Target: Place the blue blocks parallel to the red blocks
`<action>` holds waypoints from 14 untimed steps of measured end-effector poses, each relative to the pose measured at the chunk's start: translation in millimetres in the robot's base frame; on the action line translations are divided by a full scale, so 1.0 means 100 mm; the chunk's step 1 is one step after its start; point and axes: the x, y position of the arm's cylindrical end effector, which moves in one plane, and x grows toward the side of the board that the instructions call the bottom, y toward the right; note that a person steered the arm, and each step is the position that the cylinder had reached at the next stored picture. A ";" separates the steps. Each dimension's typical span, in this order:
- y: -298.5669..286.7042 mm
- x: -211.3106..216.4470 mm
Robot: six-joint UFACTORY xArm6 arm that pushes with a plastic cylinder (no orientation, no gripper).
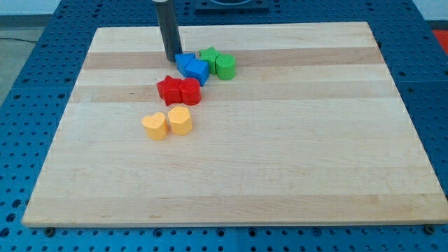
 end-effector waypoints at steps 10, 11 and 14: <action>0.44 0.58; 0.85 0.61; 1.87 1.09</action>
